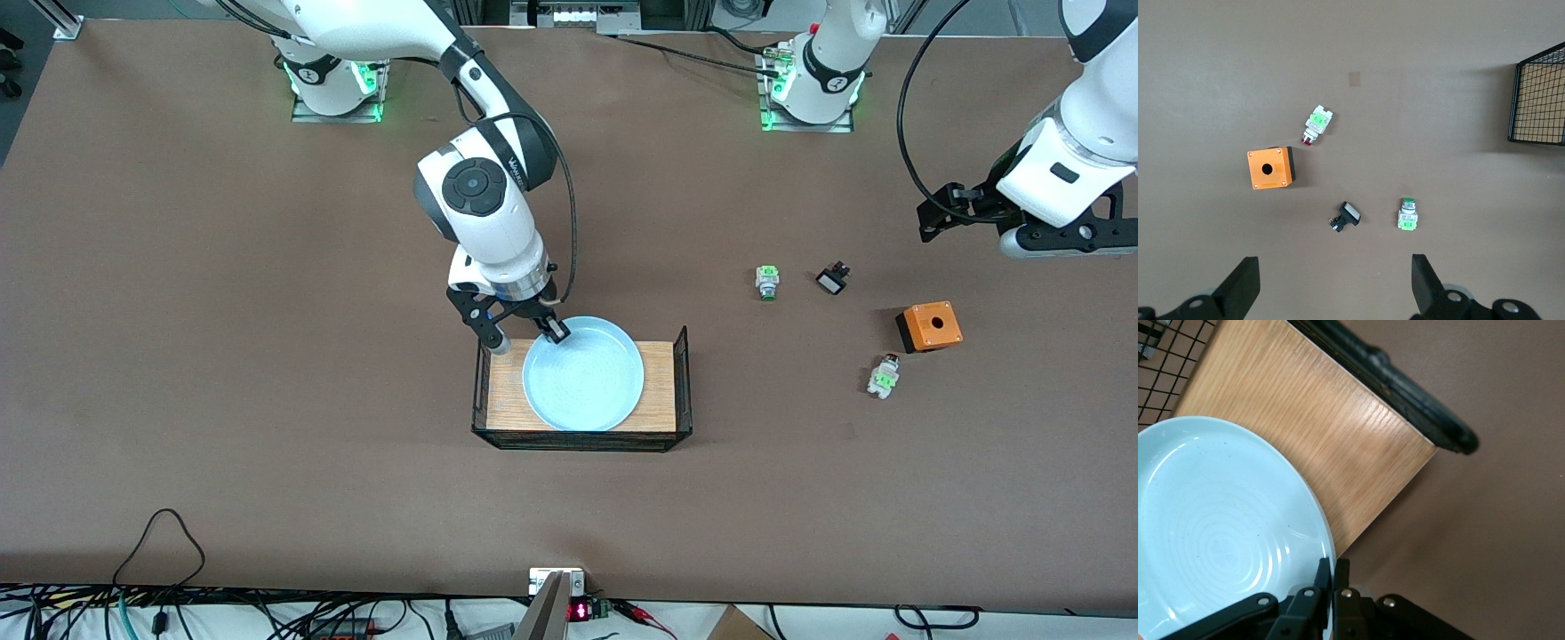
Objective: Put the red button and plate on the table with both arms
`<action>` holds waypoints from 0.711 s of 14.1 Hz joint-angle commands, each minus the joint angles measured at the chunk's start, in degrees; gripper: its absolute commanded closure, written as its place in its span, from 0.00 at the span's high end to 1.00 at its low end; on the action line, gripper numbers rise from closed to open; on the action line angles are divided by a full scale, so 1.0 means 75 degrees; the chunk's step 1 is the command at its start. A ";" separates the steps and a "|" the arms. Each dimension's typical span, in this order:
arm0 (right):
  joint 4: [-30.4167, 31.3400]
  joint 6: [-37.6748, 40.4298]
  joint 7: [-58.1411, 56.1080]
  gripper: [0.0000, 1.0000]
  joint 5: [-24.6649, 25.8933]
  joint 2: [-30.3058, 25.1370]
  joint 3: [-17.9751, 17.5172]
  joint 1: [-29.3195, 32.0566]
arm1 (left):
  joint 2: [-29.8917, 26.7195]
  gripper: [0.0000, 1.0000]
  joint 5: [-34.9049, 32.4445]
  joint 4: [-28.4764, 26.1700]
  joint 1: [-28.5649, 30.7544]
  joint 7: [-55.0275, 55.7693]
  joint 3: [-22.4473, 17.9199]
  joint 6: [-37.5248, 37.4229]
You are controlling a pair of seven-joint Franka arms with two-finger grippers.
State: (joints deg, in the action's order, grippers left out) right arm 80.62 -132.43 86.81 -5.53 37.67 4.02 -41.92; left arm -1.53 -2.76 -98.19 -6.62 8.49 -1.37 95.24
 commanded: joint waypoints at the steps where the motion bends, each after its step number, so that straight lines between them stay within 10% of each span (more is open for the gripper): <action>1: -0.0098 0.0020 0.0004 0.00 -0.0036 0.0133 0.0097 -0.0129 | 0.0110 1.00 0.0087 0.0236 -0.0101 -0.0195 -0.0098 -0.0019; 10: -0.0203 0.0161 0.0109 0.00 -0.0071 -0.0545 0.0121 -0.0528 | 0.0122 1.00 0.0122 0.0248 0.0016 -0.0195 -0.0121 -0.0030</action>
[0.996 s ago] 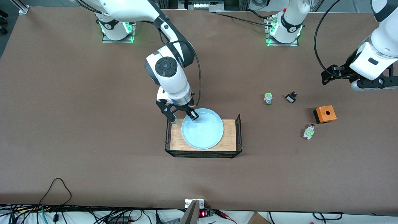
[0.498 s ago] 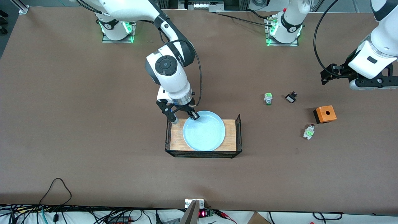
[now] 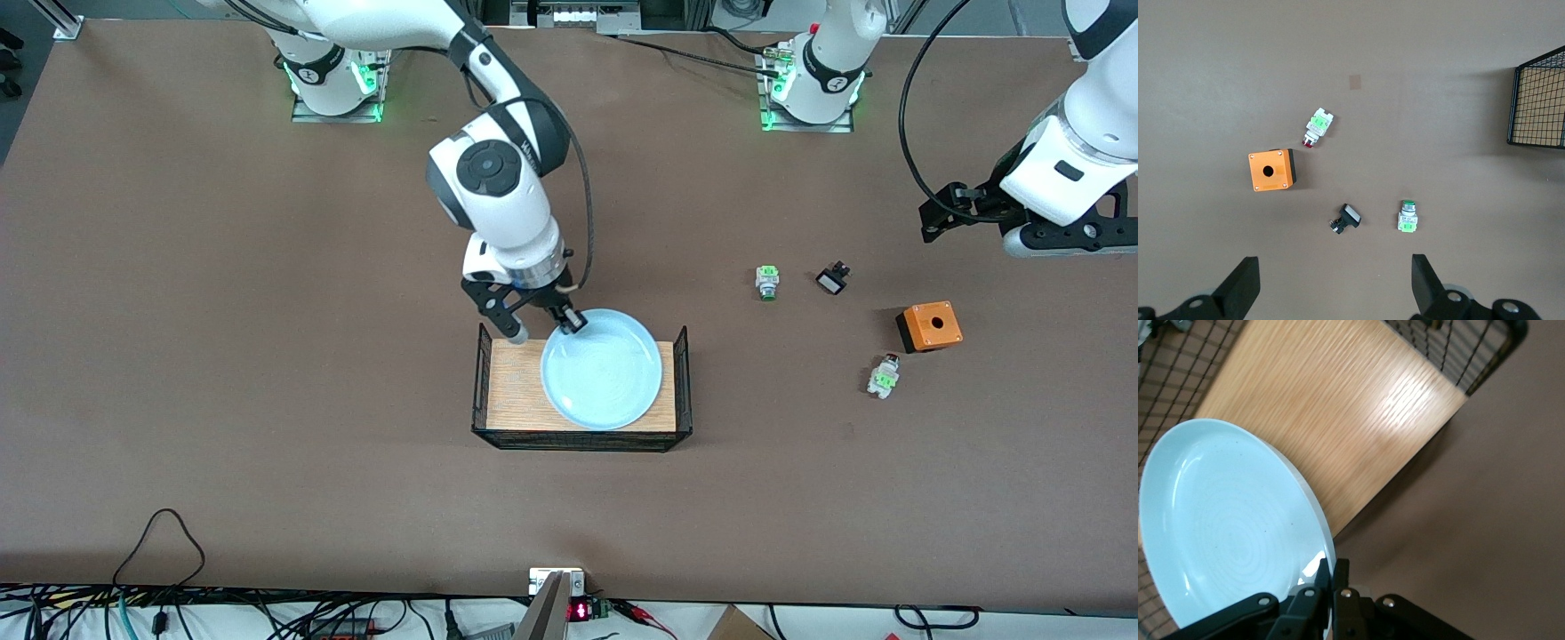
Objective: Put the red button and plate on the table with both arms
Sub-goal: 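Lift the plate off the tray with the right gripper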
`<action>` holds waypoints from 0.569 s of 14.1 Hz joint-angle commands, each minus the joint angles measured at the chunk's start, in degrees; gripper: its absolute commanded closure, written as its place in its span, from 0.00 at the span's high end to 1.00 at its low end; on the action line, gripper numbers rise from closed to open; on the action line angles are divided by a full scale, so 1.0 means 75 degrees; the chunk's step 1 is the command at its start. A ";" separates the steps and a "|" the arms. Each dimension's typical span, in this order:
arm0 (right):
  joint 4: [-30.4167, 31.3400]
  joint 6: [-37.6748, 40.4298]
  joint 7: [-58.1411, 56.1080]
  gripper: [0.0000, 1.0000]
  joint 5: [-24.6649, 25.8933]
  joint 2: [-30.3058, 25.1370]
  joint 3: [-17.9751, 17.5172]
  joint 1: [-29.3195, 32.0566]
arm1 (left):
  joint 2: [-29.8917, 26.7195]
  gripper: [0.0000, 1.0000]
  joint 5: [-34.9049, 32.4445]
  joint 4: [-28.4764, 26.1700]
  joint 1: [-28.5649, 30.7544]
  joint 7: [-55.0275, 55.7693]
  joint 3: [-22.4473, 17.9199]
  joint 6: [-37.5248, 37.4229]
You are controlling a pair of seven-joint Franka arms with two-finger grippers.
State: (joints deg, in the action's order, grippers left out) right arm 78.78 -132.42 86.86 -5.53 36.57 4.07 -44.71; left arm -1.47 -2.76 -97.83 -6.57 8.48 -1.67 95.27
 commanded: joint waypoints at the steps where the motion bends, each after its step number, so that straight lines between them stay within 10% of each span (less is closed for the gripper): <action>1: 0.0055 0.0183 0.0079 0.00 -0.0083 -0.0596 0.0114 -0.0121 | 0.0114 1.00 0.0122 0.0200 0.0021 -0.0193 -0.0082 -0.0035; 8: 0.0090 0.1997 -0.1569 0.00 -0.0562 -0.1991 0.0079 0.0803 | 0.0114 1.00 0.0122 0.0200 -0.0003 -0.0169 -0.0071 -0.0046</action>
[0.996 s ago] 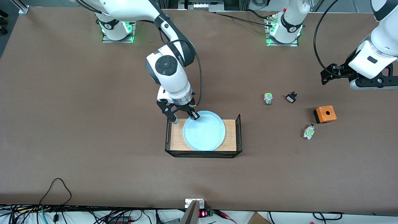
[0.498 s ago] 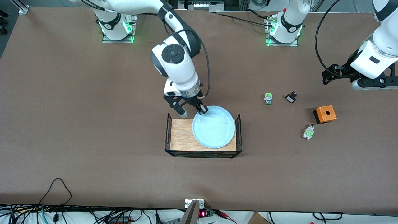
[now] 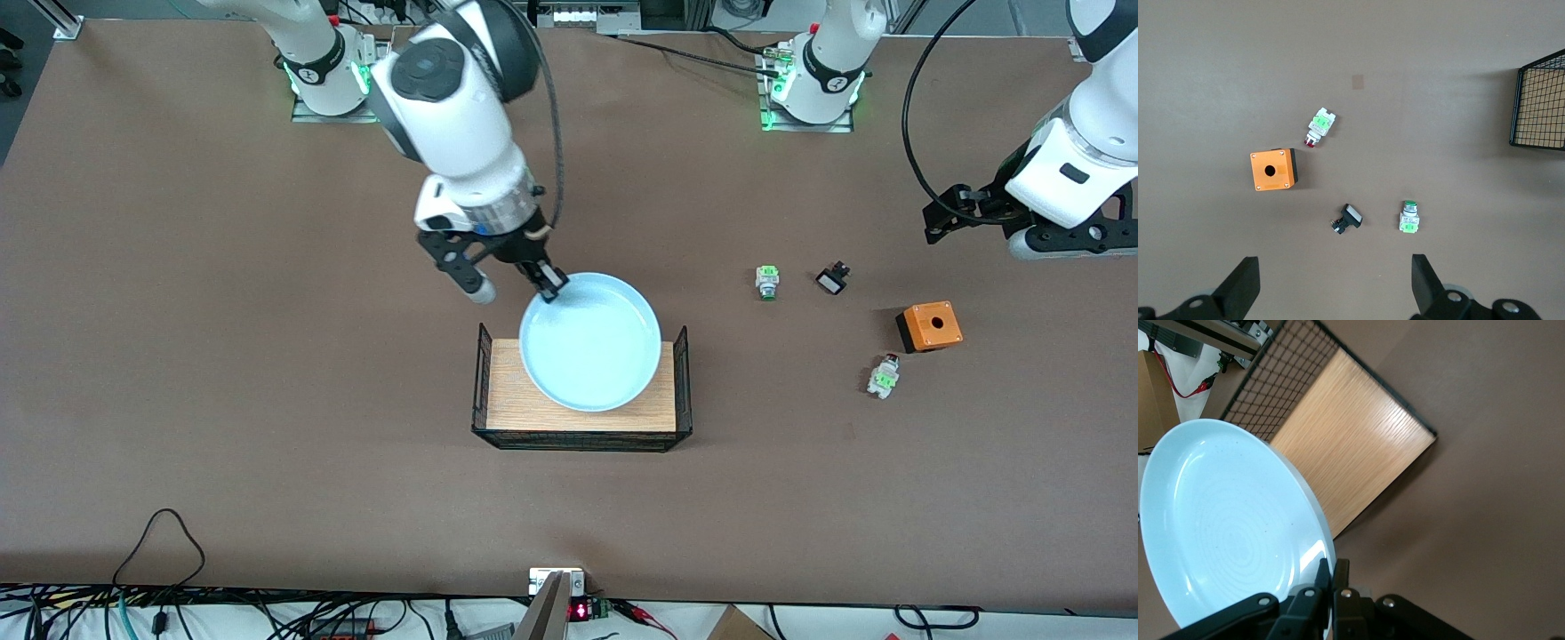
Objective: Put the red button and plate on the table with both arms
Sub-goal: 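Lift the plate off the tray with the right gripper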
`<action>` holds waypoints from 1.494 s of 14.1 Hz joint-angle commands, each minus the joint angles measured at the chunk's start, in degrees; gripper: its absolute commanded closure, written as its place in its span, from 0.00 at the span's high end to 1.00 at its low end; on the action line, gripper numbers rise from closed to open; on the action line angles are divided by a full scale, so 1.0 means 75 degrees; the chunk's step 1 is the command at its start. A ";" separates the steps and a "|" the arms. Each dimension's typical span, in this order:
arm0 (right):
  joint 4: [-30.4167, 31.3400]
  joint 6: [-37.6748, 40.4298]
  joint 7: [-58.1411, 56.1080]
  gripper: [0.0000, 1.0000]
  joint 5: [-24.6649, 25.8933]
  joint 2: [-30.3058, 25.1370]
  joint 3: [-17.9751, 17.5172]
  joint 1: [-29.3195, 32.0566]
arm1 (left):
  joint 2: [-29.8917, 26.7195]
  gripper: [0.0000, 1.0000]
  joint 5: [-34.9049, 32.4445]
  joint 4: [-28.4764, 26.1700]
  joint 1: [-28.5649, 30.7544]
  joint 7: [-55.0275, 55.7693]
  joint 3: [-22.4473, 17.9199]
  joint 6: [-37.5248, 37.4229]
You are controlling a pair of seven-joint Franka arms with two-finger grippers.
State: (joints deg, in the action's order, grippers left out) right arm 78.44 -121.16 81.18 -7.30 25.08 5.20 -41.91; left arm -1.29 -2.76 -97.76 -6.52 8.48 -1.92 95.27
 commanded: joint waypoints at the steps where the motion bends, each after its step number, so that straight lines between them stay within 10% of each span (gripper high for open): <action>1: 0.0135 0.0893 -0.1373 0.00 -0.0420 -0.0647 -0.0083 0.0687 | 0.0090 1.00 0.0122 0.0191 -0.0033 -0.0169 -0.0026 -0.0046; 10: 0.0287 0.3240 -0.6098 0.00 -0.0071 -0.1305 -0.0048 0.2750 | 0.0090 1.00 0.0122 0.0249 -0.0092 -0.0134 -0.0014 -0.0093; 21: 0.1797 0.3184 -1.0447 0.00 0.0575 -0.1481 -0.0048 0.4754 | 0.0090 1.00 0.0122 0.0249 -0.0080 -0.0134 -0.0014 -0.0163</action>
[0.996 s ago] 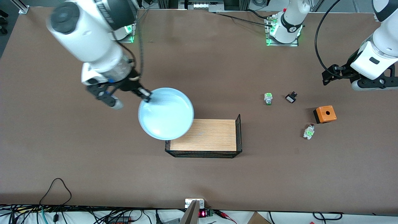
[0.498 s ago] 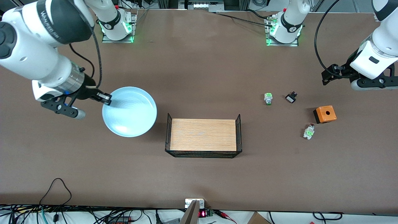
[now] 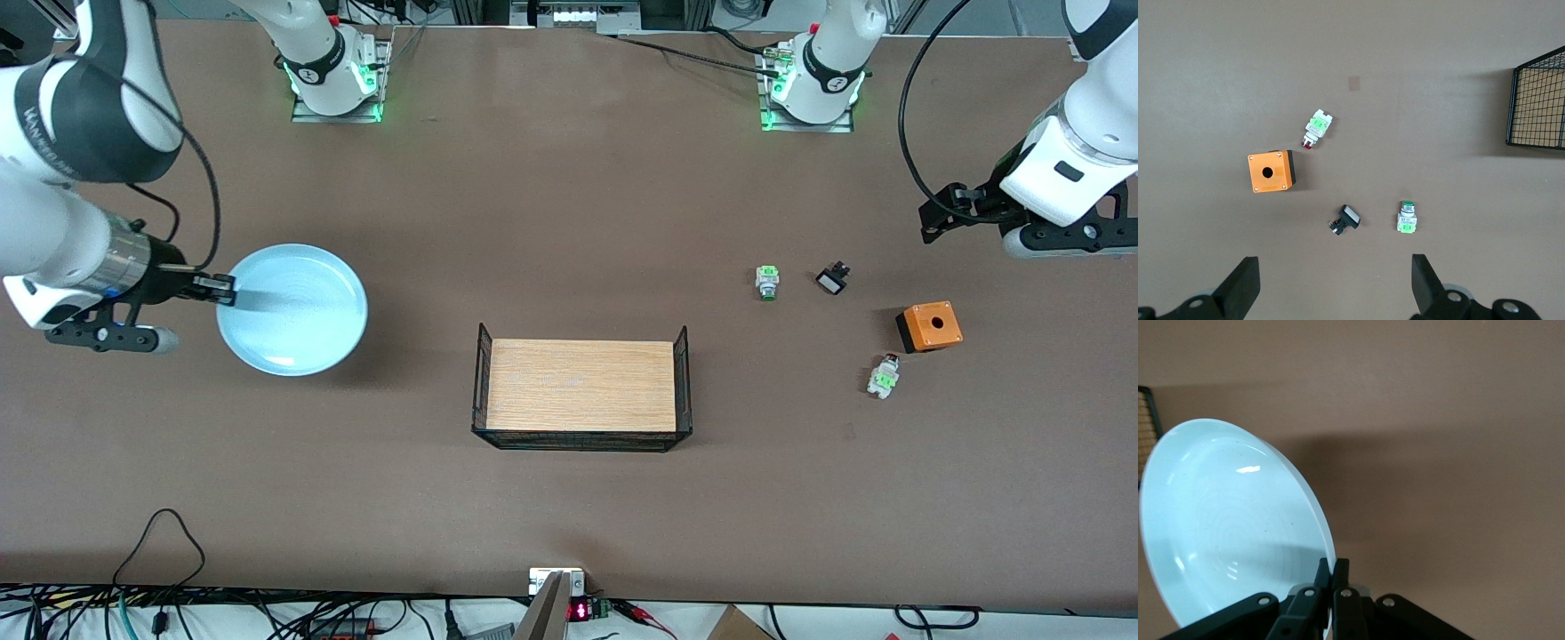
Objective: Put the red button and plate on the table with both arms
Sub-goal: 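Lower the plate onto the table and open the right gripper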
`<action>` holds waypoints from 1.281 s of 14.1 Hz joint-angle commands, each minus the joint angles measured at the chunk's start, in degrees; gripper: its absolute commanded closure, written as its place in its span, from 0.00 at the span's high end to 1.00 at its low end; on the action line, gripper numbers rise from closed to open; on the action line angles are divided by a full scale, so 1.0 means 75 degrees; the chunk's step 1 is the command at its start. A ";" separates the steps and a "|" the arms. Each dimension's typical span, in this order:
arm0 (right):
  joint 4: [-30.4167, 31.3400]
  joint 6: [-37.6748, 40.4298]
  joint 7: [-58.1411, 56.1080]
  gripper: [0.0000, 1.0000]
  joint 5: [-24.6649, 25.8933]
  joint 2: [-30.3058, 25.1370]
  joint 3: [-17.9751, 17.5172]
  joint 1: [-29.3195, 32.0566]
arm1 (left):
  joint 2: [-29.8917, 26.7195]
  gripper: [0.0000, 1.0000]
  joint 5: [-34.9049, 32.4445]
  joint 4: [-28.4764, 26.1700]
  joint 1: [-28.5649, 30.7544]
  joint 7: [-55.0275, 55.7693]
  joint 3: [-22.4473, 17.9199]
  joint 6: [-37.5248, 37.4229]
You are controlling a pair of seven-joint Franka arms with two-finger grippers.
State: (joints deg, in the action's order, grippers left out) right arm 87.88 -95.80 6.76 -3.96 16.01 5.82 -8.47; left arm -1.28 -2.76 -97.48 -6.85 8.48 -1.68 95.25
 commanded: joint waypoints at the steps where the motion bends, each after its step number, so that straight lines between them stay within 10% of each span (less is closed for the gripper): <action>1: 0.0796 -0.0408 -0.0805 0.00 0.0211 -0.0283 -0.0132 0.0437 | 0.0088 1.00 0.0122 0.0212 -0.0036 -0.0134 -0.0046 -0.0172; 18: 0.5379 -0.5517 -0.1615 0.00 0.0634 -0.0436 -0.0132 0.1094 | 0.0088 1.00 0.0122 0.0212 -0.0012 -0.0134 -0.0046 -0.0231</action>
State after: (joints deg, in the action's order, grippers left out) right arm 124.40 -133.23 -3.60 0.18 13.78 5.62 -1.08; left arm -1.27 -2.76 -97.48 -6.85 8.48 -1.68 94.91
